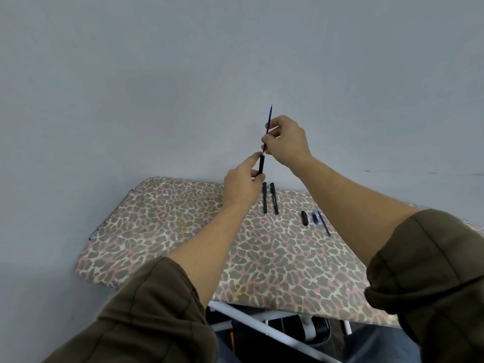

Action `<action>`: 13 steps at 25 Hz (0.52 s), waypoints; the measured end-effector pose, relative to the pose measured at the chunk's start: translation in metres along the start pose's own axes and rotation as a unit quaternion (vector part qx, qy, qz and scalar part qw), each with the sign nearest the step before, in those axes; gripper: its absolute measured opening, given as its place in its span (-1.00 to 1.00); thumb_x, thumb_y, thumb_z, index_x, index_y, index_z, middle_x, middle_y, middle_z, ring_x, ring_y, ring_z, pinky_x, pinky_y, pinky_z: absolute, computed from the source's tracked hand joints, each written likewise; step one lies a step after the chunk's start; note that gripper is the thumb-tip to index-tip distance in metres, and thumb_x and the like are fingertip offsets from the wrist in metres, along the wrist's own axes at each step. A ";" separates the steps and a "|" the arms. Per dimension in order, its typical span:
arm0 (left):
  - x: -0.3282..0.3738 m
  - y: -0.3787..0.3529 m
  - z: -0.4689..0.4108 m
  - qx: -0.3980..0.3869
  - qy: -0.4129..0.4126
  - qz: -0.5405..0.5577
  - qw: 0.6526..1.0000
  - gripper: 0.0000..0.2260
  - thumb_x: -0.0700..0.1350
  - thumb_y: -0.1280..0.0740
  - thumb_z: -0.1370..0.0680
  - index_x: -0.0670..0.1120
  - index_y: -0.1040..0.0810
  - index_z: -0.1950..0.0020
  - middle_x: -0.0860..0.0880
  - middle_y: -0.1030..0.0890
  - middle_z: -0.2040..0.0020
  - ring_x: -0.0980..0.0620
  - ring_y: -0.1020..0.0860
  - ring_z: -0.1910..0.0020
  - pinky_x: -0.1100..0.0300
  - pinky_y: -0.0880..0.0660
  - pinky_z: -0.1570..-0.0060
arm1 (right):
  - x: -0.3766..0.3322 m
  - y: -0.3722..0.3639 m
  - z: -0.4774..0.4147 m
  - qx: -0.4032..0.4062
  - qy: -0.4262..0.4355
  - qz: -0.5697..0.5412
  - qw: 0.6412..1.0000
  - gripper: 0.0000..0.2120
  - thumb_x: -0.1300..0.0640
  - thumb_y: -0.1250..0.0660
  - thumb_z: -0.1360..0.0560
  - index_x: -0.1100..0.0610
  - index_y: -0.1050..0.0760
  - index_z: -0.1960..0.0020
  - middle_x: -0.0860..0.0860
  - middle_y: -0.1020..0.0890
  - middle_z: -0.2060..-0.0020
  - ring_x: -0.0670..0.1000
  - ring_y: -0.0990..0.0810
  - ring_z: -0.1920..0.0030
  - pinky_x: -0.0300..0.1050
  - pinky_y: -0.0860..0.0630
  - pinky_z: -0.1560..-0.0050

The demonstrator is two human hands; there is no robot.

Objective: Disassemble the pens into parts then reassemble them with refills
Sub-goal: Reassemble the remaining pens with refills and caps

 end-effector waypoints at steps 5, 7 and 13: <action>0.002 0.002 -0.004 0.003 0.006 0.010 1.000 -0.51 -0.15 -0.39 -0.61 0.22 -0.43 -0.48 0.07 -0.73 0.05 0.09 -0.67 0.15 0.18 -0.53 -0.02 | 0.007 -0.003 0.005 -0.034 -0.007 0.024 0.999 -0.90 0.14 -0.40 -0.52 0.08 -0.62 -0.03 0.01 -0.73 0.09 0.06 -0.73 0.00 0.08 -0.67 -0.11; 0.001 -0.001 -0.003 0.001 0.006 0.009 1.000 -0.51 -0.13 -0.39 -0.61 0.22 -0.41 -0.49 0.07 -0.73 0.03 0.08 -0.68 0.13 0.16 -0.54 -0.01 | 0.008 -0.001 0.004 -0.024 -0.012 0.000 1.000 -0.87 0.06 -0.39 -0.54 0.10 -0.64 -0.02 0.03 -0.74 0.10 0.08 -0.74 0.02 0.13 -0.67 -0.11; -0.004 -0.008 -0.002 -0.004 0.005 0.005 1.000 -0.48 -0.12 -0.38 -0.61 0.26 -0.39 -0.52 0.10 -0.73 0.03 0.11 -0.67 0.15 0.34 -0.42 0.19 | 0.018 -0.001 0.002 -0.032 -0.019 -0.008 0.999 -0.85 0.13 -0.36 -0.59 0.17 -0.67 0.02 0.05 -0.76 0.17 0.07 -0.77 0.10 0.12 -0.70 -0.08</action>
Point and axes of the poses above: each hand's wrist, its own z-axis away from the middle knuckle, its own y-axis out of the back of the hand, x = y × z, the point moved 6 cm from there along -z, towards the middle knuckle
